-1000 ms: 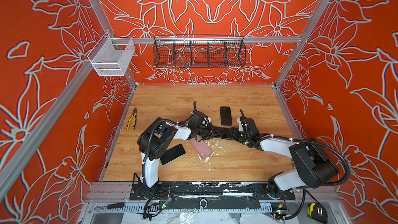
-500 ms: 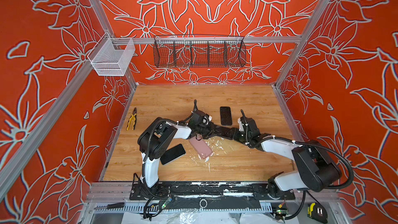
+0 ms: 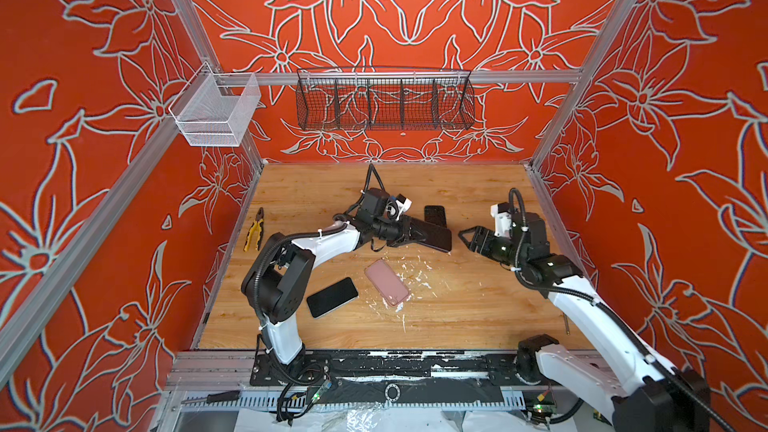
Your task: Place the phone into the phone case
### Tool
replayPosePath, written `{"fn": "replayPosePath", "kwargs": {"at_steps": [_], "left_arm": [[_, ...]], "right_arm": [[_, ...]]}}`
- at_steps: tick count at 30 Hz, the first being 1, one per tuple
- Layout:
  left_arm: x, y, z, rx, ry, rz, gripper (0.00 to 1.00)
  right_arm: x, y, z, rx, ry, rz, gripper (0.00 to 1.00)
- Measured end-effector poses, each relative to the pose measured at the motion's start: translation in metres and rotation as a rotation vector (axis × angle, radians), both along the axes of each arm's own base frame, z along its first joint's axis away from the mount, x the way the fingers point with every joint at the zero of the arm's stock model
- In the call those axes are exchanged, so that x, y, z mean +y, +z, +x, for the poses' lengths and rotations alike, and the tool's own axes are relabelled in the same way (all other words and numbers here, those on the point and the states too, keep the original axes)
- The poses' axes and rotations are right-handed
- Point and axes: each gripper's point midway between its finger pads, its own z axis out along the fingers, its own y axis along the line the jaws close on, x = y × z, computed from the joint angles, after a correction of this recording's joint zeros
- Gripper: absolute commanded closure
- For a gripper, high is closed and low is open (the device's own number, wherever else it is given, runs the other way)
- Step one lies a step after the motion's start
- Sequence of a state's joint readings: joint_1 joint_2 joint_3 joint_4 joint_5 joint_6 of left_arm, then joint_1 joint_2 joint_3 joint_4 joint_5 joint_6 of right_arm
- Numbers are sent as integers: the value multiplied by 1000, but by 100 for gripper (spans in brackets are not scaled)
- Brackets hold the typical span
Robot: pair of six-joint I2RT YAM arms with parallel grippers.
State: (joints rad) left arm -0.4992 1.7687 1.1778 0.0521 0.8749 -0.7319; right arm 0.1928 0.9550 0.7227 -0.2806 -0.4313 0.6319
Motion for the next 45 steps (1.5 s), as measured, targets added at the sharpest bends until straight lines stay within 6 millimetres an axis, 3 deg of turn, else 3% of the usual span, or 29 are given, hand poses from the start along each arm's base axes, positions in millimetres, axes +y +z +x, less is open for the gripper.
{"fn": "replayPosePath", "kwargs": {"at_steps": [6, 12, 16, 20, 34, 38, 43, 44, 45], "left_arm": [[-2, 61, -12, -117, -118, -93, 94], [-3, 85, -31, -121, -203, -176, 94], [-4, 88, -36, -90, -223, -230, 94], [-7, 95, -36, -58, -226, -291, 95], [-12, 92, -20, 2, -205, -355, 96], [-11, 89, -17, -4, -204, -354, 96], [-11, 89, -17, -9, -205, -354, 96], [-11, 89, -17, -10, -205, -354, 96], [-11, 89, -17, -11, -205, -354, 96]], "right_arm": [[3, 14, 2, -23, 58, 212, 27], [20, 40, -1, -85, 181, 377, 27], [29, 54, -2, -138, 249, 460, 31], [33, 49, 3, -126, 274, 510, 43], [37, 66, 18, -203, 311, 622, 80], [37, 66, 20, -191, 308, 641, 100], [37, 66, 20, -190, 308, 642, 100], [36, 66, 20, -190, 307, 642, 97], [36, 66, 21, -191, 304, 642, 78]]}}
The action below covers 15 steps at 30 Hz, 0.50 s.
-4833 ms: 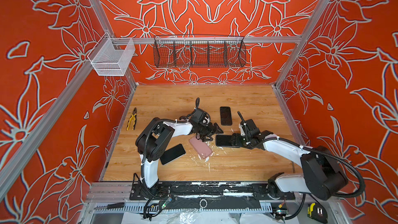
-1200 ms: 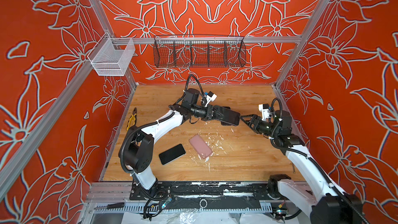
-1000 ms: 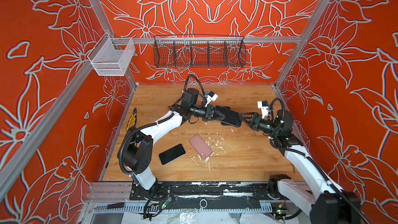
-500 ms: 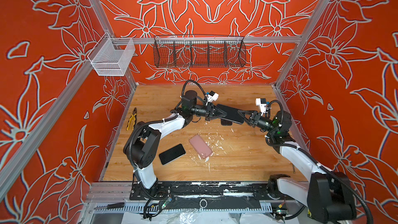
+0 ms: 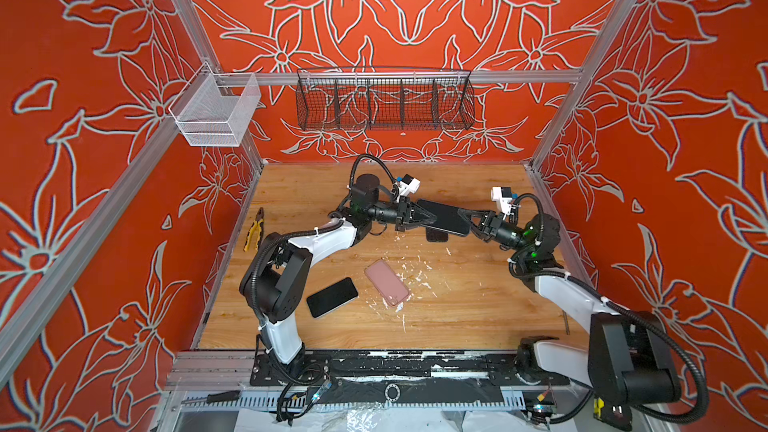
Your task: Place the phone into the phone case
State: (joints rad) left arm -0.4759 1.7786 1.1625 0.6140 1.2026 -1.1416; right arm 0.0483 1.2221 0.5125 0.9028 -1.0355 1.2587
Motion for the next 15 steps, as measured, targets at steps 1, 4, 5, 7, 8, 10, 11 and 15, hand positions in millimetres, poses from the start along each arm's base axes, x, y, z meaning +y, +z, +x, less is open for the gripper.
{"fn": "replayPosePath", "kwargs": {"at_steps": [1, 4, 5, 7, 8, 10, 11, 15], "left_arm": [[0, 0, 0, 0, 0, 0, 96], [0, 2, -2, -1, -7, -3, 96], [0, 2, -2, -1, -7, -3, 96], [0, 2, -2, 0, -8, -3, 96], [0, 2, -2, -1, -8, -3, 96], [0, 2, -2, -1, -8, -3, 96], [0, 2, -2, 1, -8, -3, 96], [0, 3, -2, 2, -11, -5, 96]], "right_arm": [[-1, 0, 1, 0, -4, 0, 64], [-5, -5, 4, 2, -18, -10, 52], [-7, -7, 5, 8, -23, -9, 51], [-11, -7, 6, 11, -33, -8, 51], [-12, -7, 7, 10, -37, -7, 52], [-15, -6, 7, 10, -43, -6, 55], [-15, -5, 7, 10, -45, -4, 58], [-15, -1, 5, 7, -43, 5, 71]]}}
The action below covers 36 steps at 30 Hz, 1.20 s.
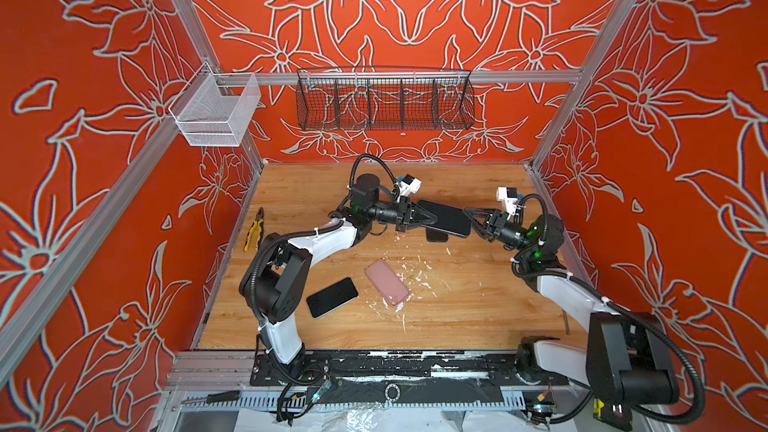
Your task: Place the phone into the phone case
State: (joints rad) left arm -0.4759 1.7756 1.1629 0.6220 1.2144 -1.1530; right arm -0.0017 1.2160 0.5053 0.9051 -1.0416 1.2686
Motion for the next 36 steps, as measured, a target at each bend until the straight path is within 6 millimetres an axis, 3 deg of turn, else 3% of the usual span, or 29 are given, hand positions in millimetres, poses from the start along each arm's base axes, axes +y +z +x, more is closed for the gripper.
{"fn": "replayPosePath", "kwargs": {"at_steps": [15, 17, 21, 23, 28, 36], "left_arm": [[0, 0, 0, 8, -1, 1, 96], [0, 0, 0, 8, -1, 1, 96], [-1, 0, -1, 11, 0, 3, 96], [-1, 1, -1, 12, 0, 2, 96], [0, 3, -1, 23, 5, 1, 96], [0, 9, 0, 54, 3, -11, 96]], "right_arm": [[-1, 5, -3, -8, 9, 10, 98], [-2, 5, -3, -8, 6, 8, 97], [-4, 2, -3, -6, 4, 5, 64], [-10, -2, -1, 6, -16, 7, 57], [-21, -4, 0, 6, -42, 15, 57], [-23, 3, -2, -25, -40, 28, 70]]}}
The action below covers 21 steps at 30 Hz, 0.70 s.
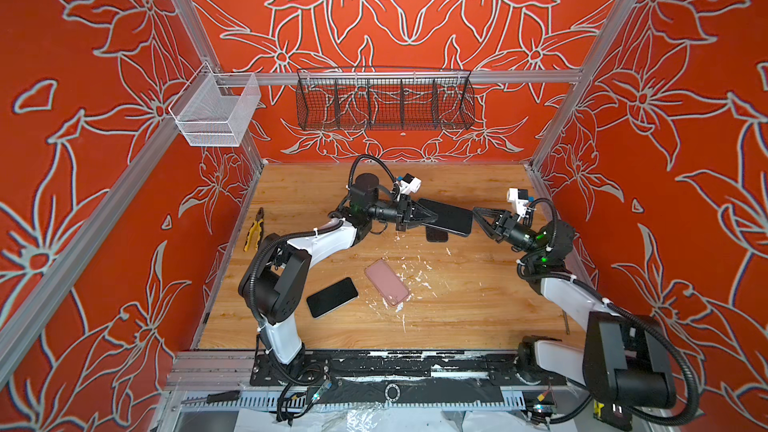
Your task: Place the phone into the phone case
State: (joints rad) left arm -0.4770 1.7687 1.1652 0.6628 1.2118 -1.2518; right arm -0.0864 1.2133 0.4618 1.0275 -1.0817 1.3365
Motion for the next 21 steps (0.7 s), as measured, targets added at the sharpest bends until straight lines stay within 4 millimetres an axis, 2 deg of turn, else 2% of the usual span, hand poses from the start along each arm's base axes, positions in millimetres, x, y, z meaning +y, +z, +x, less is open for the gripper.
{"fn": "replayPosePath", "kwargs": {"at_steps": [3, 6, 10, 13, 21], "left_arm": [[-1, 5, 0, -12, -8, -10, 96], [-2, 22, 2, -67, -11, -40, 96], [-5, 39, 1, -119, -18, -69, 96], [-6, 41, -1, -124, -24, -74, 96], [-8, 40, 8, -116, 30, -72, 96]], "right_arm": [[0, -2, 0, 6, 1, 5, 72], [-1, -12, 1, 44, 3, 17, 73], [-1, -16, 4, 67, 10, 34, 66], [0, -13, 6, 56, 17, 57, 60], [-2, -10, 5, 40, 11, 98, 55]]}}
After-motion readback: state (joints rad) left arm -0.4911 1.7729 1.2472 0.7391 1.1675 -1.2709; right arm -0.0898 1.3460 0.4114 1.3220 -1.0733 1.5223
